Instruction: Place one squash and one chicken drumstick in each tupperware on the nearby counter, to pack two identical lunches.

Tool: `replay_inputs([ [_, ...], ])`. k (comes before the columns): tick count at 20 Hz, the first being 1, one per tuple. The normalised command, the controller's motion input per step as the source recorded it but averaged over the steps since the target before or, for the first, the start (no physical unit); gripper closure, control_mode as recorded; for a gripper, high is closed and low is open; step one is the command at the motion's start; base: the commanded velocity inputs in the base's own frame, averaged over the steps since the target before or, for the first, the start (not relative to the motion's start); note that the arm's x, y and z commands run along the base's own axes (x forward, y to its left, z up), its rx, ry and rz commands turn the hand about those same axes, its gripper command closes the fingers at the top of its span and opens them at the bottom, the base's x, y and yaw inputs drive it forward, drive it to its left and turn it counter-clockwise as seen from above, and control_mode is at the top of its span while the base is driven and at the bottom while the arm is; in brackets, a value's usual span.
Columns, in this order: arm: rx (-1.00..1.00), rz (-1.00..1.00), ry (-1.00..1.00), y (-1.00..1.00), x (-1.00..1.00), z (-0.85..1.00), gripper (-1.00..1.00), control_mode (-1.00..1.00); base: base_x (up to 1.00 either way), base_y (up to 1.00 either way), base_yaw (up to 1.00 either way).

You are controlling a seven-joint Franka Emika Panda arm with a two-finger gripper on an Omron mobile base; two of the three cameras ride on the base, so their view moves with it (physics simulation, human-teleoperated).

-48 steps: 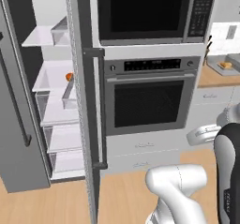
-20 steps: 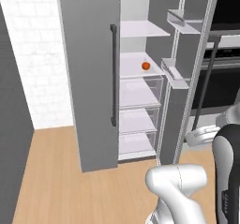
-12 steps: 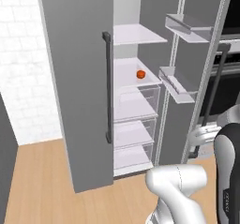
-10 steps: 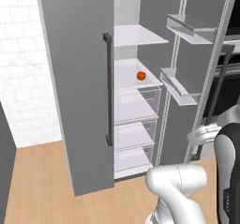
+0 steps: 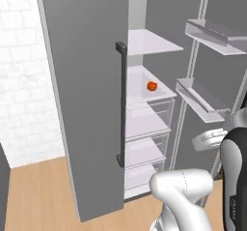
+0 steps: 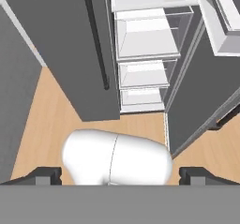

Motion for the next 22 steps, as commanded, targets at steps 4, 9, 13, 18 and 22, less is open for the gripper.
replay_inputs([
  [4,0.00,0.00,0.00,0.00,0.00,0.00,-1.00,1.00,0.66,0.02,-0.17],
  [9,0.00,0.00,0.00,0.00,0.00,0.00,-1.00,1.00,0.55,0.01,-0.15],
  [13,0.00,0.00,0.00,0.00,0.00,0.00,-1.00,1.00,0.55,0.00,-0.13],
  [18,0.00,0.00,0.00,0.00,0.00,0.00,-1.00,1.00,0.47,-0.03,-0.11],
  [22,-0.01,-0.10,0.00,-0.10,0.48,-0.15,-1.00,-1.00,0.00,0.00,0.00],
])
